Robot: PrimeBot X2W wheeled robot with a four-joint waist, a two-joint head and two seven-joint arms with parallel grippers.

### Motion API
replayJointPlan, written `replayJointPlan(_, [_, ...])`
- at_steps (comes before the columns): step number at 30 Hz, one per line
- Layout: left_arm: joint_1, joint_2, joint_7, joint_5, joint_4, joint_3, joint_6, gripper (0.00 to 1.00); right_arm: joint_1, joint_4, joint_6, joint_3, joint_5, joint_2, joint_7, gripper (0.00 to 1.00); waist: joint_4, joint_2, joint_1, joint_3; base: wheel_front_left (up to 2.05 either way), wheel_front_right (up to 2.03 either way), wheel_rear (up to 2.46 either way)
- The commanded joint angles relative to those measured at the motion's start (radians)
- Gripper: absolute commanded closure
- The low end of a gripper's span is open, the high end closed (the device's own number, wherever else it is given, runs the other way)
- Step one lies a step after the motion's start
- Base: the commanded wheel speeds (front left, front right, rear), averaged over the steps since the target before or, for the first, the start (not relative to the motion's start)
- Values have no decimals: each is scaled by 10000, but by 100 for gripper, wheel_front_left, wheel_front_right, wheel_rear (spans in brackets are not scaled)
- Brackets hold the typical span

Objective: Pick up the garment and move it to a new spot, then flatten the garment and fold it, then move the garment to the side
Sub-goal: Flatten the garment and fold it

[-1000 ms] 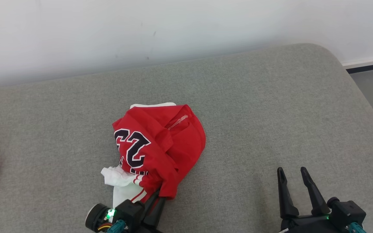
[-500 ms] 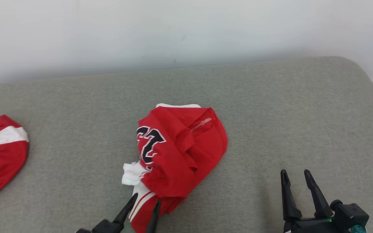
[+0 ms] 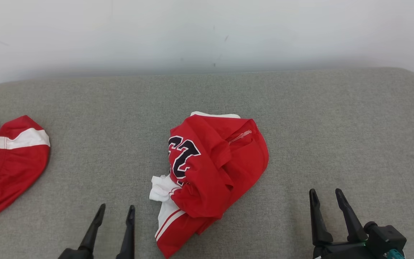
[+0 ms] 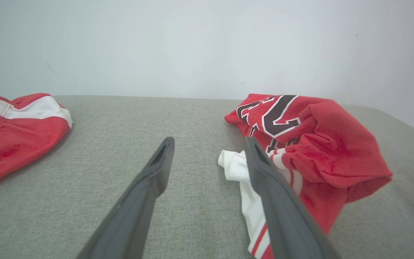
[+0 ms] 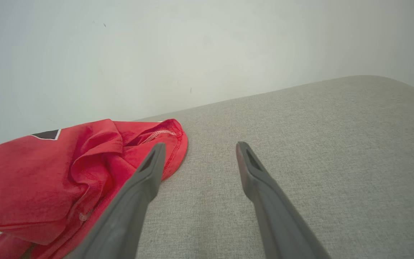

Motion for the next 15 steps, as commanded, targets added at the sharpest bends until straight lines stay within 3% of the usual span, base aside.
replayJointPlan(1, [177,-72,-34,131,-21,135,15,0,-27,29,35,50,-54,-2,-1,0,-7,0,-1,-15,0,0,0])
replayJointPlan(9, [370,-312,-34,337,-83,1012,-11,0,-167,696,35,770,-92,1,-1,0,274,0,-1,-123,0,0,0])
replayJointPlan(15, [335,-368,-34,375,-10,952,-17,0,-947,1480,35,1697,-182,-2,-2,0,688,0,-1,-138,0,0,0])
